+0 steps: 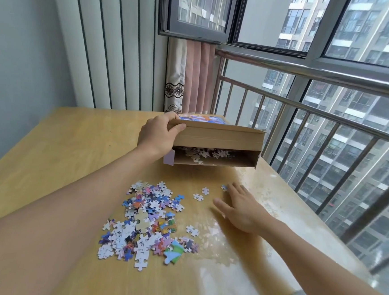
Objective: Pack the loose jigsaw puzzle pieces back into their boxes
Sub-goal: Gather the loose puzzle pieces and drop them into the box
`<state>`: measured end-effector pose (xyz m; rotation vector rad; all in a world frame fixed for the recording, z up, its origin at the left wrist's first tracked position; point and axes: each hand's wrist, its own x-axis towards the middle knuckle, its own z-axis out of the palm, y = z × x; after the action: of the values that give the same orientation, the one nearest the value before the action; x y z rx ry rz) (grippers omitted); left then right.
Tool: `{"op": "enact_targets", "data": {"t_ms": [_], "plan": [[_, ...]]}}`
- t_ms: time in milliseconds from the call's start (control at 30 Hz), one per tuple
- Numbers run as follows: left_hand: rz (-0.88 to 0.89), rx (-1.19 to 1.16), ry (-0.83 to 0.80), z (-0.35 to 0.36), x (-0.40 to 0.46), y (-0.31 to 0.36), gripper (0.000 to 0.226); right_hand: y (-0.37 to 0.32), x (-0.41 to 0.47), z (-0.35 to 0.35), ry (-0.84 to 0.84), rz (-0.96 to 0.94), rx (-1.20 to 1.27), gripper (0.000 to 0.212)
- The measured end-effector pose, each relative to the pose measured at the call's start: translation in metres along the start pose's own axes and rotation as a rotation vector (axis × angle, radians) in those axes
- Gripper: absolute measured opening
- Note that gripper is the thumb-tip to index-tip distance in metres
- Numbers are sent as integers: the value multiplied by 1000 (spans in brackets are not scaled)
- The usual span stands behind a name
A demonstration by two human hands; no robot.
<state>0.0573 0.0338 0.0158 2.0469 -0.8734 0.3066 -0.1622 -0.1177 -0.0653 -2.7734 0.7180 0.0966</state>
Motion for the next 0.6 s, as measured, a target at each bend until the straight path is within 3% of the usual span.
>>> {"op": "enact_targets", "data": {"t_ms": [100,233,333,467,600], "plan": [[-13,39,-38,1,-10,-6,18,-32,-4,12,-32,-167,65,85],[-84,69,-77,0,-29,-32,19,-83,-14,20,-125,-354,238,74],[-115,84,-66,-2,-37,-41,18,-97,-15,19,-143,-316,426,79],[-92,17,-143,-7,-43,-42,15,-104,-10,14,-104,-266,304,94],[-239,202,-246,-20,-69,-60,63,-123,0,14,-172,-249,201,102]]}}
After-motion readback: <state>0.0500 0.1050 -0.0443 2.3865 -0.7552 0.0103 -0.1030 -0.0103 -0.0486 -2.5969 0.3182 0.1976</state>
